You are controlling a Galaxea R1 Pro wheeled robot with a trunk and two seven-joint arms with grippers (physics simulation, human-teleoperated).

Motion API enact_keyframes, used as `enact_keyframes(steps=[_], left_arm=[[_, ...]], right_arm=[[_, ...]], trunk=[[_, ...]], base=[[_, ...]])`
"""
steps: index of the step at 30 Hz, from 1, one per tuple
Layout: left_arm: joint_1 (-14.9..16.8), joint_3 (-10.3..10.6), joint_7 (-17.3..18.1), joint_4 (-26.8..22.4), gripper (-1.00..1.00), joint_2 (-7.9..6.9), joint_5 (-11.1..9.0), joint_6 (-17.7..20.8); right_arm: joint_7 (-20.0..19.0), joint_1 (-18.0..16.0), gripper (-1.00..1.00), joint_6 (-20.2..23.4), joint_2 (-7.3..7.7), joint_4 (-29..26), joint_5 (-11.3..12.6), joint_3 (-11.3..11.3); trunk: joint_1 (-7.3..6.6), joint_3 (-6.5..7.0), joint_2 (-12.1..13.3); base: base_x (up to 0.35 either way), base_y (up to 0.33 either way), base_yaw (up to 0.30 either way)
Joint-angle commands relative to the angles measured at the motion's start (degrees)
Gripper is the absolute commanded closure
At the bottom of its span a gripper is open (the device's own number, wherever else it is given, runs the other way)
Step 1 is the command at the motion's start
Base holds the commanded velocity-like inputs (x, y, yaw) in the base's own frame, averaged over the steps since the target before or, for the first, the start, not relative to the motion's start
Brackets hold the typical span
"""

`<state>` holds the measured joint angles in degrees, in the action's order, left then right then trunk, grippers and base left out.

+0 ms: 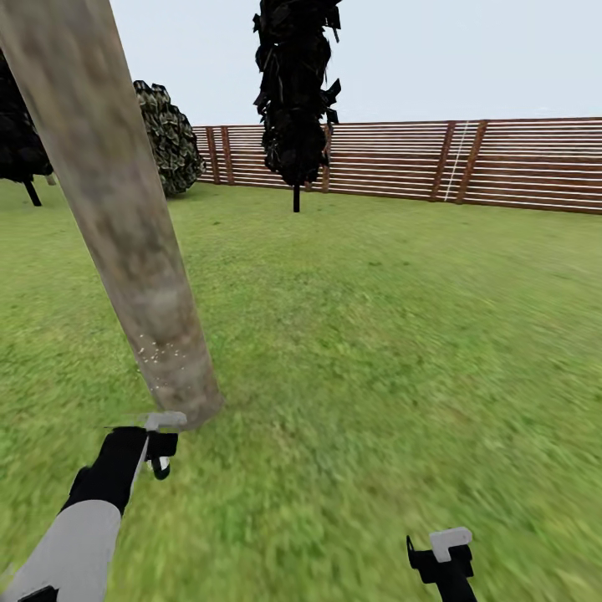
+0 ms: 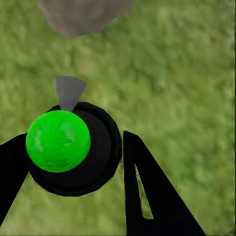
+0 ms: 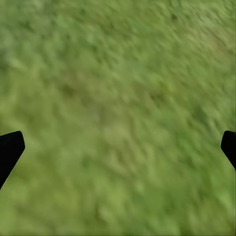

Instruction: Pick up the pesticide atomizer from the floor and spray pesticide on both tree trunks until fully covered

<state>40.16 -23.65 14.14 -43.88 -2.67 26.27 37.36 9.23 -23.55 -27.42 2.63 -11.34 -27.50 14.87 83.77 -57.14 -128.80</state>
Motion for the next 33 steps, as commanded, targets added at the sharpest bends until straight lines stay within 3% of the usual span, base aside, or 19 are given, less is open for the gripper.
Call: enact_keyframes(steps=[1,3,7,8,10,19,27,33], left_arm=[[0.0,0.0,-0.3,-0.2,1.0,0.93,1.1,-1.1],[0.0,-0.1,-2.1,-0.3,1.0,1.8,1.2,-3.6],[-0.4,-0.5,-4.4,0.4,1.0,-2.0,1.0,-5.4],[-1.8,-0.5,-4.5,0.1,1.0,-3.04,0.9,-5.5],[-2.8,-0.6,-4.7,-0.2,1.0,-3.54,0.9,-5.6],[-3.2,-0.4,-4.7,0.0,1.0,-1.76,0.8,-5.7],[-4.0,-0.4,-4.6,0.5,1.0,-2.15,1.0,-5.9],[-4.4,0.0,-4.7,3.2,1.0,-0.34,0.9,-5.9]], right_arm=[[0.0,0.0,-1.0,0.0,0.0,0.0,0.0,0.0],[0.0,0.0,-1.0,0.0,0.01,0.0,0.0,0.0],[0.0,0.0,-1.0,0.0,-0.02,0.0,0.0,0.0],[0.0,0.0,-1.0,0.0,0.0,0.0,0.0,0.0],[0.0,0.0,-1.0,0.0,0.01,0.0,0.0,0.0],[-0.1,0.0,-1.0,0.0,0.01,0.0,0.0,0.0],[-0.1,0.0,-1.0,0.0,-0.07,0.1,-0.1,-0.1],[-0.1,0.0,-1.0,0.0,-0.08,0.1,-0.1,-0.1]], trunk=[[0.0,0.0,0.0],[0.0,0.0,0.0],[0.0,0.0,0.0],[0.0,0.0,0.0],[0.0,0.0,0.0],[0.0,0.0,0.0],[0.0,0.0,0.0],[0.0,0.0,0.0]], base=[[0.002,-0.001,0.001],[0.0,0.0,0.0],[0.0,0.0,0.0],[0.0,0.0,0.0],[0.011,0.0,0.0],[0.278,0.08,0.045],[0.082,0.026,0.264],[0.001,0.0,0.05]])
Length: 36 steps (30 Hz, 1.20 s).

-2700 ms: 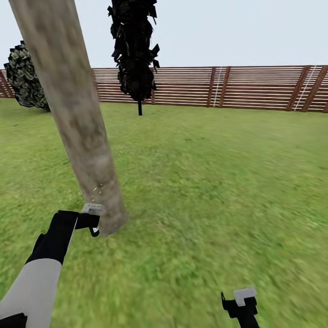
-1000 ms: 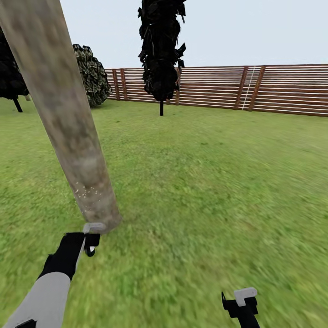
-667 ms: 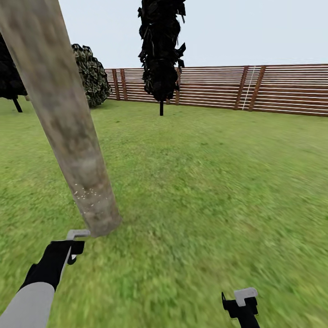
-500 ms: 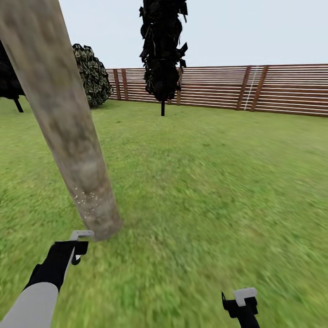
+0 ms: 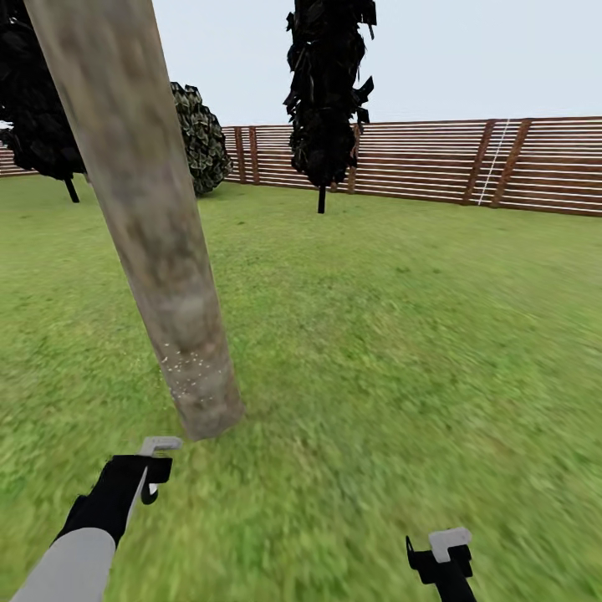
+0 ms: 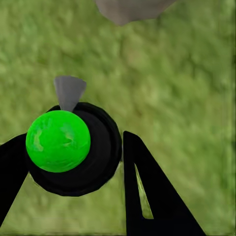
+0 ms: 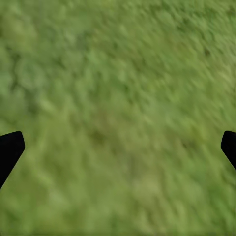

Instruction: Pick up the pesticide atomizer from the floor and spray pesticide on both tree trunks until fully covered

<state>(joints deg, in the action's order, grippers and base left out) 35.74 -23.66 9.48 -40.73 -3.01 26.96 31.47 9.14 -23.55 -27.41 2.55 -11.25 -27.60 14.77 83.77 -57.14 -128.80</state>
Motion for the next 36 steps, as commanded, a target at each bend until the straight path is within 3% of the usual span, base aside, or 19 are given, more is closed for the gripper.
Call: enact_keyframes(steps=[1,6,10,17,25,28,36], left_arm=[[0.0,0.0,0.0,0.9,1.0,0.51,0.2,-0.6],[0.0,-0.5,-0.2,2.0,1.0,0.31,0.3,-5.7],[-0.7,-0.5,-0.2,2.5,1.0,0.01,0.4,-6.0],[-1.9,-4.1,-0.3,2.0,1.0,0.2,0.3,-6.3],[-1.9,-3.9,-0.6,2.2,1.0,0.79,0.4,-6.6],[-1.9,-4.2,-4.7,2.0,1.0,0.82,0.1,-6.8],[-1.9,-4.2,-4.9,2.1,1.0,0.83,0.1,-6.7]], right_arm=[[0.0,0.0,-1.0,0.0,0.0,0.0,0.0,0.0],[0.0,0.0,-1.0,0.0,0.04,0.0,0.0,0.1],[0.0,0.0,-1.0,0.0,0.07,0.0,0.0,0.1],[0.0,0.0,-1.0,0.0,0.09,0.0,0.0,0.1],[0.0,0.0,-1.0,0.0,0.09,0.0,0.0,0.0],[0.0,0.0,-1.0,0.0,0.08,0.0,0.0,0.0],[0.0,0.0,-1.0,0.1,0.1,0.0,0.0,0.1]], trunk=[[0.0,0.0,0.0],[0.0,0.0,0.0],[0.0,0.0,0.0],[0.0,0.0,0.0],[0.0,0.0,0.0],[0.0,0.0,0.0],[0.0,0.0,0.0]], base=[[0.0,0.0,0.002],[0.062,-0.037,0.0],[0.228,-0.158,0.0],[0.058,-0.257,0.074],[0.176,-0.232,0.188],[0.24,-0.187,0.007],[0.237,-0.187,0.0]])
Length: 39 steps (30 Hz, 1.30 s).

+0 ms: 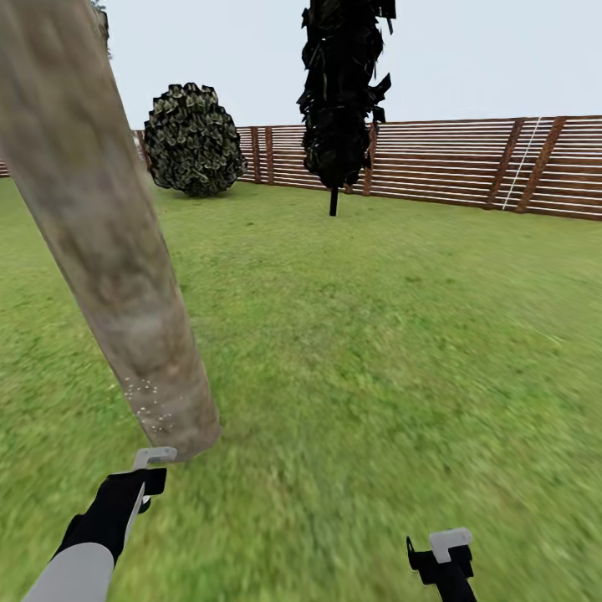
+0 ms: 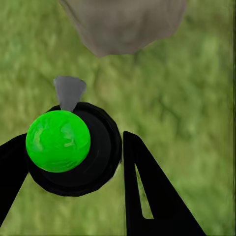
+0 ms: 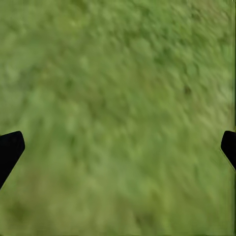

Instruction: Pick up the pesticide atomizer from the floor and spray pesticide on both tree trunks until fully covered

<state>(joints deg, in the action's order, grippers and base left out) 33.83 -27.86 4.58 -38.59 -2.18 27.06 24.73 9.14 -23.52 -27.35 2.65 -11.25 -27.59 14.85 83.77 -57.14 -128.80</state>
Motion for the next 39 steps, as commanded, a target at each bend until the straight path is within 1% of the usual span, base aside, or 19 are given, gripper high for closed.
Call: enact_keyframes(steps=[1,16,29,36,39], left_arm=[[0.0,0.0,0.0,0.0,1.0,-0.01,0.0,0.0],[0.0,-0.2,0.0,-0.3,1.0,-0.02,0.0,0.0],[0.0,-0.3,-0.1,-0.3,1.0,-0.15,0.0,0.1],[0.0,-0.3,-0.1,-0.3,1.0,-0.11,0.0,0.1],[0.0,-0.3,-0.1,-0.3,1.0,-0.11,0.0,0.1]], right_arm=[[0.0,0.0,-1.0,0.0,-0.01,0.0,0.0,0.0],[0.0,0.0,-1.0,0.0,-0.07,0.0,0.0,-0.1],[0.0,0.0,-1.0,-0.1,-0.16,0.0,0.0,-0.1],[0.0,0.0,-1.0,0.0,-0.13,0.0,0.0,-0.1],[0.0,0.1,-1.0,0.0,-0.14,0.0,-0.1,-0.1]], trunk=[[0.0,0.0,0.0],[0.0,0.0,0.0],[0.0,0.0,0.0],[0.0,0.0,0.0],[0.0,0.0,0.0]], base=[[0.236,-0.187,0.0],[0.209,-0.202,0.011],[0.01,-0.272,0.262],[0.109,-0.274,0.274],[0.126,-0.274,0.13]])
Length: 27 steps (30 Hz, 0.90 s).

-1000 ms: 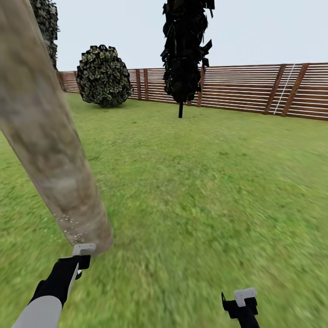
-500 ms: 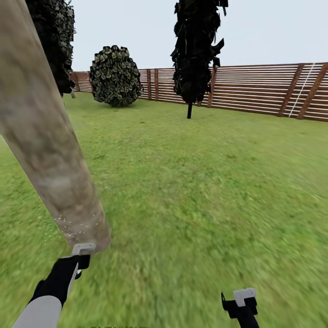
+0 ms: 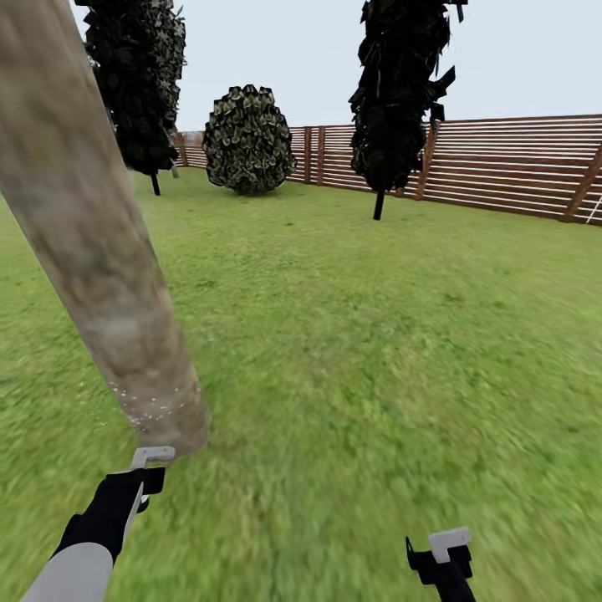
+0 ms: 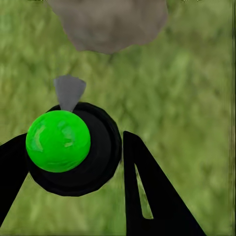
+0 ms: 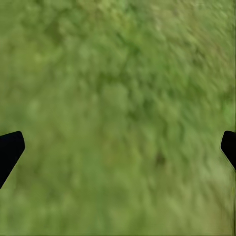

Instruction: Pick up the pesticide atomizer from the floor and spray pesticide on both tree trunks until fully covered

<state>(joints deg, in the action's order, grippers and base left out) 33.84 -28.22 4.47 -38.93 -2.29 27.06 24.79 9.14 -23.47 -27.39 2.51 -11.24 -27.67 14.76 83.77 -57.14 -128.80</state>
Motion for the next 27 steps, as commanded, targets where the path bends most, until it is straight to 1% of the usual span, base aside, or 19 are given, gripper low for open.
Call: enact_keyframes(steps=[1,6,10,16,27], left_arm=[[0.0,0.0,0.0,0.0,1.0,0.0,0.0,0.0],[0.0,-1.4,0.0,0.0,1.0,0.0,0.0,0.0],[0.0,-1.6,0.0,0.0,1.0,0.0,0.0,0.0],[0.0,-1.6,0.0,0.0,1.0,-0.17,0.0,0.0],[0.0,-1.7,-0.1,0.0,1.0,-0.24,0.0,0.0]], right_arm=[[0.0,0.0,-1.0,0.0,0.0,0.0,0.0,0.0],[0.0,0.0,-1.0,0.0,-0.02,0.0,0.0,0.0],[0.0,0.0,-1.0,0.0,-0.04,0.0,0.0,0.0],[0.0,0.0,-1.0,0.0,-0.05,0.0,0.0,0.0],[0.0,-0.1,-1.0,0.0,-0.05,0.1,0.0,0.0]], trunk=[[0.0,0.0,0.0],[0.0,0.0,0.0],[0.0,0.0,0.0],[0.0,0.0,0.0],[0.0,0.0,0.0]], base=[[0.123,-0.274,0.023],[0.092,-0.274,0.005],[0.012,-0.274,0.026],[0.009,-0.274,0.258],[0.119,-0.268,0.278]])
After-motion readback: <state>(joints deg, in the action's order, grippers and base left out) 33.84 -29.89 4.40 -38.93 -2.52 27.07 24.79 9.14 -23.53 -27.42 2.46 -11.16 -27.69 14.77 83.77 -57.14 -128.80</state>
